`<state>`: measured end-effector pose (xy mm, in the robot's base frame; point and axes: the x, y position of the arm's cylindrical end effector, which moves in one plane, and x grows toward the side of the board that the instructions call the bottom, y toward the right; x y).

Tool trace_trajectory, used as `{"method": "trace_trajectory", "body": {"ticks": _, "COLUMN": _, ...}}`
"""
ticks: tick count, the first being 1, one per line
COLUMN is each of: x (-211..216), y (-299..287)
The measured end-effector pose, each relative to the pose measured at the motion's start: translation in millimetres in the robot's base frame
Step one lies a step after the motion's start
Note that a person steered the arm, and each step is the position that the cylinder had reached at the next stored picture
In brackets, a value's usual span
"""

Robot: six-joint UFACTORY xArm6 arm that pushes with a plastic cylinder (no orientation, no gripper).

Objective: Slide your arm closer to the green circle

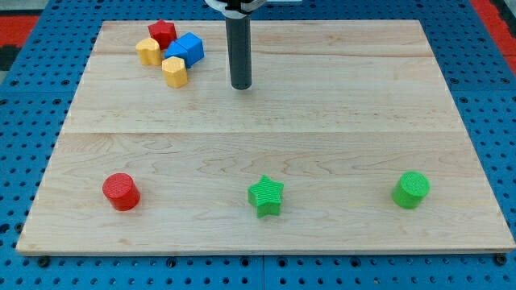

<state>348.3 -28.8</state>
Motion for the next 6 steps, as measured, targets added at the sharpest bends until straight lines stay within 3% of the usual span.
{"method": "trace_trajectory", "body": {"ticks": 3, "x": 0, "y": 3}}
{"method": "trace_trajectory", "body": {"ticks": 4, "x": 12, "y": 91}}
{"method": "trace_trajectory", "body": {"ticks": 6, "x": 110, "y": 290}}
